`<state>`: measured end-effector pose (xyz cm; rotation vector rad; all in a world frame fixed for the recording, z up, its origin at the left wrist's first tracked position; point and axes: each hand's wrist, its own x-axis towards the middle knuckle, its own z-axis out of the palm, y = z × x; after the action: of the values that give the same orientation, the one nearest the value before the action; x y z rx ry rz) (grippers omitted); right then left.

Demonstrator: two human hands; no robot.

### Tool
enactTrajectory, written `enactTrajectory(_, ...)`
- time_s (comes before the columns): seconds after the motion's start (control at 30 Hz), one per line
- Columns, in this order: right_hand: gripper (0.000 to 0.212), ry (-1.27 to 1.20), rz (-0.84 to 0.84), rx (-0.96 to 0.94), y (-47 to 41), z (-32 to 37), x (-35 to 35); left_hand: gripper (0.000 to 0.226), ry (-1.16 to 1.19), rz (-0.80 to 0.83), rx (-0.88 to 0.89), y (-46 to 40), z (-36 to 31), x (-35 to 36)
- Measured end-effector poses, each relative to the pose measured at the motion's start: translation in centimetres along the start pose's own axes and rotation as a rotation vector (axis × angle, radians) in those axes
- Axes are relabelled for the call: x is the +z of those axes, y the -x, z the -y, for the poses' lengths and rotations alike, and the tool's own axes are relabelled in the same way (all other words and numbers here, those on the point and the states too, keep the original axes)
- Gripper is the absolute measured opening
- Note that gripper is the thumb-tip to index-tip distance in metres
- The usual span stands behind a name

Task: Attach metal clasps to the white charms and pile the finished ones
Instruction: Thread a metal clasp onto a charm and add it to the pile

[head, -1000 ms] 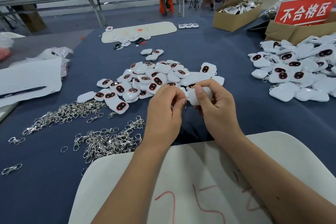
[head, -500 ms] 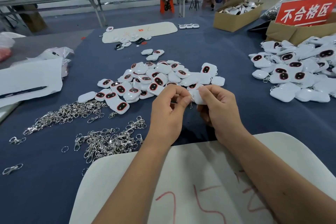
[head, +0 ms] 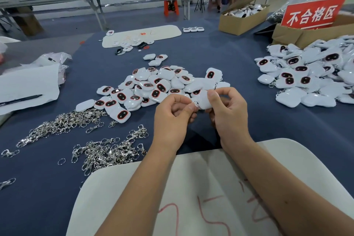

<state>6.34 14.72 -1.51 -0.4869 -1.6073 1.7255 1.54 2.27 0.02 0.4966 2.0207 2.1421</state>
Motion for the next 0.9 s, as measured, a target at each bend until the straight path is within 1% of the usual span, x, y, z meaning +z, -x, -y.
enactTrajectory(0.13,0.020,0.043,-0.225,-0.011,-0.8,0.0,-0.7,0.014,-0.076,-0.006,-0.026,-0.8,-0.4,3.1)
enactTrajectory(0.2,0.020,0.046,-0.359,-0.021,-1.4,0.2,-1.3,0.018,-0.061,0.037,-0.058,-1.4,-0.9,5.4)
enactTrajectory(0.3,0.020,0.010,-0.618,-0.043,-2.7,0.6,-3.0,0.030,-0.005,0.141,-0.096,-2.1,-1.6,9.5)
enactTrajectory(0.33,0.023,-0.023,-0.679,-0.041,-3.1,0.7,-3.5,0.036,-0.018,0.166,-0.070,-2.2,-1.7,10.7)
enactTrajectory(0.37,0.031,-0.048,-0.703,-0.026,-3.4,0.9,-3.9,0.040,-0.073,0.178,-0.017,-2.3,-1.7,11.5)
enactTrajectory(0.4,0.045,-0.048,-0.696,-0.009,-3.5,0.9,-4.1,0.041,-0.161,0.184,0.049,-2.2,-1.7,12.2)
enactTrajectory(0.43,0.059,-0.027,-0.669,0.001,-3.5,0.9,-4.2,0.041,-0.254,0.178,0.116,-2.0,-1.7,12.6)
enactTrajectory(0.47,0.068,0.005,-0.638,-0.010,-3.4,0.8,-4.2,0.038,-0.327,0.162,0.178,-1.7,-1.5,12.6)
enactTrajectory(0.5,0.070,0.042,-0.613,-0.039,-3.3,0.7,-4.0,0.034,-0.377,0.135,0.226,-1.5,-1.4,12.4)
enactTrajectory(0.53,0.067,0.084,-0.598,-0.083,-3.1,0.6,-3.8,0.030,-0.412,0.096,0.254,-1.4,-1.2,11.8)
enactTrajectory(0.6,0.047,0.225,-0.553,-0.192,-2.8,0.3,-3.4,0.023,-0.496,0.008,0.278,-1.5,-0.9,10.2)
enactTrajectory(0.63,0.035,0.324,-0.477,-0.244,-2.7,0.3,-3.0,0.023,-0.563,-0.028,0.283,-1.5,-0.8,9.1)
enactTrajectory(0.67,0.025,0.433,-0.354,-0.287,-2.5,0.1,-2.6,0.024,-0.658,-0.056,0.286,-1.5,-0.7,7.9)
enactTrajectory(0.7,0.020,0.543,-0.206,-0.319,-2.3,0.1,-2.3,0.025,-0.786,-0.078,0.283,-1.5,-0.6,6.7)
enactTrajectory(0.77,0.017,0.735,0.061,-0.352,-1.7,0.0,-1.3,0.030,-1.069,-0.107,0.246,-1.0,-0.3,4.3)
enactTrajectory(0.8,0.017,0.806,0.136,-0.374,-1.4,-0.1,-0.9,0.032,-1.169,-0.113,0.215,-0.7,-0.1,3.3)
enactTrajectory(0.83,0.017,0.852,0.173,-0.403,-1.2,0.0,-0.6,0.032,-1.216,-0.113,0.181,-0.4,0.0,2.5)
enactTrajectory(0.9,0.015,0.883,0.224,-0.478,-0.9,0.0,-0.4,0.028,-1.194,-0.121,0.132,0.0,0.0,1.3)
